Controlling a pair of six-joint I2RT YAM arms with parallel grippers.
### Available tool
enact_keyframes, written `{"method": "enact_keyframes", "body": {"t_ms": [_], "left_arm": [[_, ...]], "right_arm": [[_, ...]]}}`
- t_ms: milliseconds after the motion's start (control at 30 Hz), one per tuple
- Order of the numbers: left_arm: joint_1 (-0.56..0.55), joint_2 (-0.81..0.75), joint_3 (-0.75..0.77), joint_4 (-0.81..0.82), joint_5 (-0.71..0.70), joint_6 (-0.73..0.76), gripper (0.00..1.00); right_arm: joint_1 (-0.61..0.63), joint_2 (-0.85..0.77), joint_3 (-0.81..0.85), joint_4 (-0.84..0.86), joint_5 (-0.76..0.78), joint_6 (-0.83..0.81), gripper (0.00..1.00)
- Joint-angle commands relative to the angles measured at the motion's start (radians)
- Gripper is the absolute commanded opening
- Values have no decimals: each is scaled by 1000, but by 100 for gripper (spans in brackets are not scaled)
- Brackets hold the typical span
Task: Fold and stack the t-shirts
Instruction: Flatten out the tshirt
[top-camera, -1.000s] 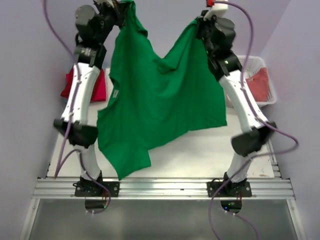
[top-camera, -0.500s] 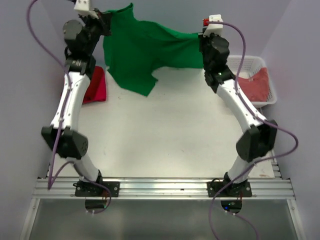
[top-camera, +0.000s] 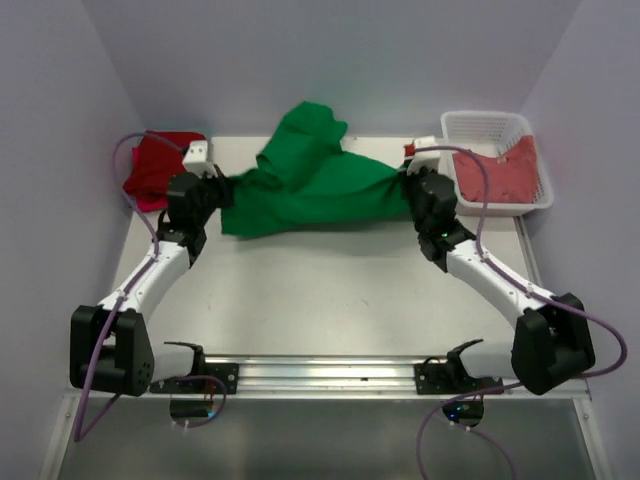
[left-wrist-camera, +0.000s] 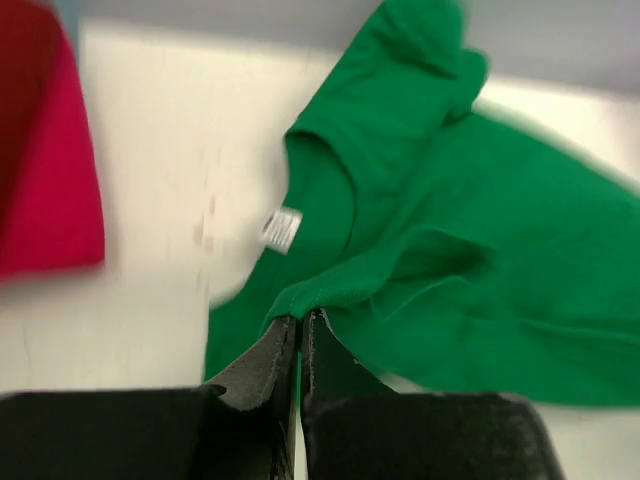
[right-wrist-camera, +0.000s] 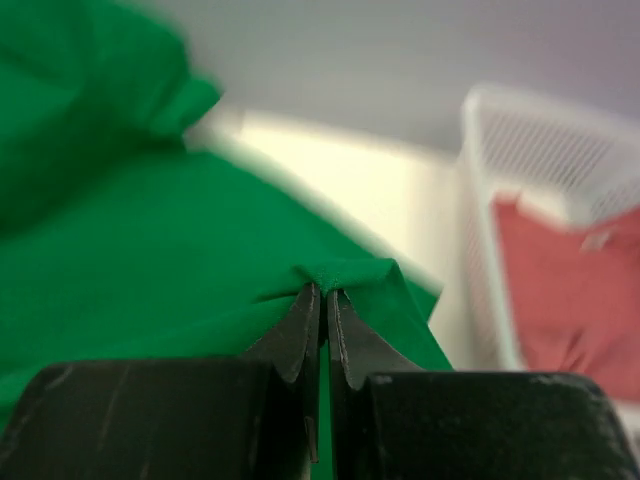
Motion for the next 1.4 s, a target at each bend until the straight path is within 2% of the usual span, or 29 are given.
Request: {"method": "enact_keyframes", "body": {"t_ms": [0,67,300,400,533,767,900,1000,1133,1267,1300,1333,1367], "left_arm": [[-28,-91,-76,-103,-74,-73,0],[-53,-161,-88,-191,-144,-86,0],[-140,-445,-145,-441,-114,-131,0],[-142,-531,-136,-609,-100,-165,0],[-142,-553,-118,-775,-56,-209,0],[-142,-585,-89,-970,12,-280,0],[-143,-556,37,-1140,-14,-269,0],[-142,-539,98,-1197,19,-269,0],[-143,-528,123,-1285,62,-277,0],[-143,-533,134,-1334,125,-295,0],[-143,-542,131,-1340,139,-301,1],[-143,-546,134,-1346,147,-304,6],[-143,-554,137,-1352,154,-312,14]], "right_arm": [[69,-48,-108,-118,32,84,0],[110,-71,-135,-187,84,98,0],[192,-201,-103,-498,118,207,0],[198,-243,-47,-670,100,277,0],[199,-240,64,-967,75,357,0],[199,-97,269,-1387,-31,543,0],[203,-60,293,-1501,-175,633,0],[203,-68,308,-1592,-245,655,0],[203,-57,354,-1799,-284,669,0],[204,-82,354,-1870,-365,663,0],[203,-88,354,-1876,-382,659,8],[203,-93,356,-1896,-382,658,24],[203,-96,369,-1906,-384,655,34]]}}
